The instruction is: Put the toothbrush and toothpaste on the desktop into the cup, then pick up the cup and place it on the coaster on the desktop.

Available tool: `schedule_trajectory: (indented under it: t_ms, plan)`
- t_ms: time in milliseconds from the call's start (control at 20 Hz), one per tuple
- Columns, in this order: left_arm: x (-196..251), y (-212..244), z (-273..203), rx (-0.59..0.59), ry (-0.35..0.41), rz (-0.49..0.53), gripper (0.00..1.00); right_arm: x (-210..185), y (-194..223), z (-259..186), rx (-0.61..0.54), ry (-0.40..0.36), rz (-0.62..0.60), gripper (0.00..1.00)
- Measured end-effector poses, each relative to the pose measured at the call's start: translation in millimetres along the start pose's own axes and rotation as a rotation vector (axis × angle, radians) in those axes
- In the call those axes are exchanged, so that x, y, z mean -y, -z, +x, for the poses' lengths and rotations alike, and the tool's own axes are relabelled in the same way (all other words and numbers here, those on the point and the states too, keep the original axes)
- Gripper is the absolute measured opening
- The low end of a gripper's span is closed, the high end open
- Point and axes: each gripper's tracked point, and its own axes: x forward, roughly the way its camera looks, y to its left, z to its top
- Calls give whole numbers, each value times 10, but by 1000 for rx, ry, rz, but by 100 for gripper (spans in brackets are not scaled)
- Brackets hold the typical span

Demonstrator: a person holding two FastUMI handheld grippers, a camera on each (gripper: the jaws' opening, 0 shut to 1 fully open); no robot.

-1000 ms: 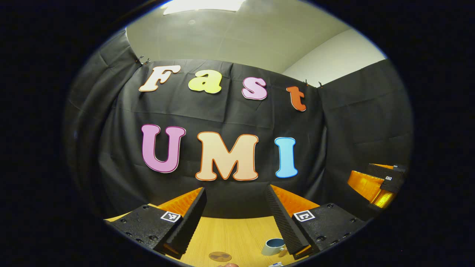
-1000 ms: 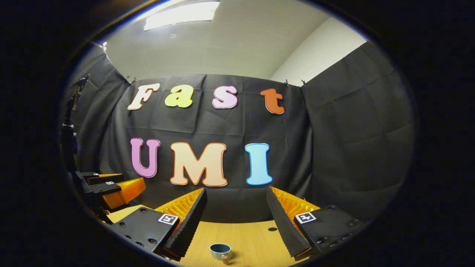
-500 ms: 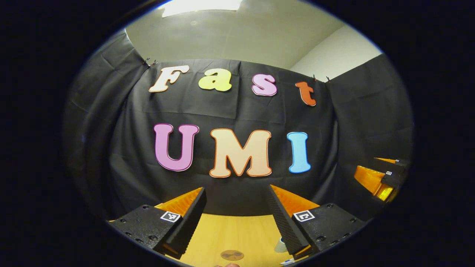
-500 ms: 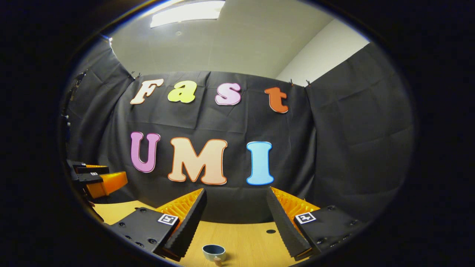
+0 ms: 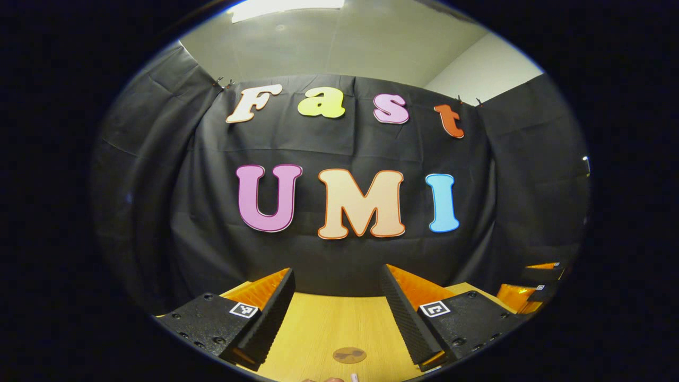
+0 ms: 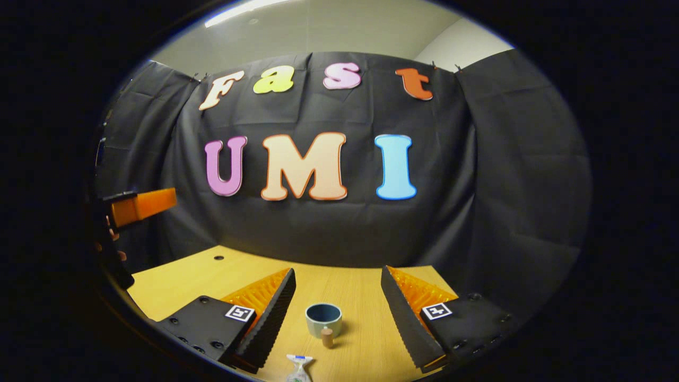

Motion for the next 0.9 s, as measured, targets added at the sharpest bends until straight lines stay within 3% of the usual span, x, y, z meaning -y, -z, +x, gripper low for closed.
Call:
schedule_trajectory:
  t_ms: [150,250,900]
  plan:
    - [-97,65,3,-18,-23,-4,94,-161,644,37,-179,-39,56,98]
    - [-159,155,-5,-40,-40,-9,94,-230,1083,15,-277,-41,19,99]
    - [-303,466,-117,-131,-56,15,94,-532,2492,-114,-688,-105,-44,99]
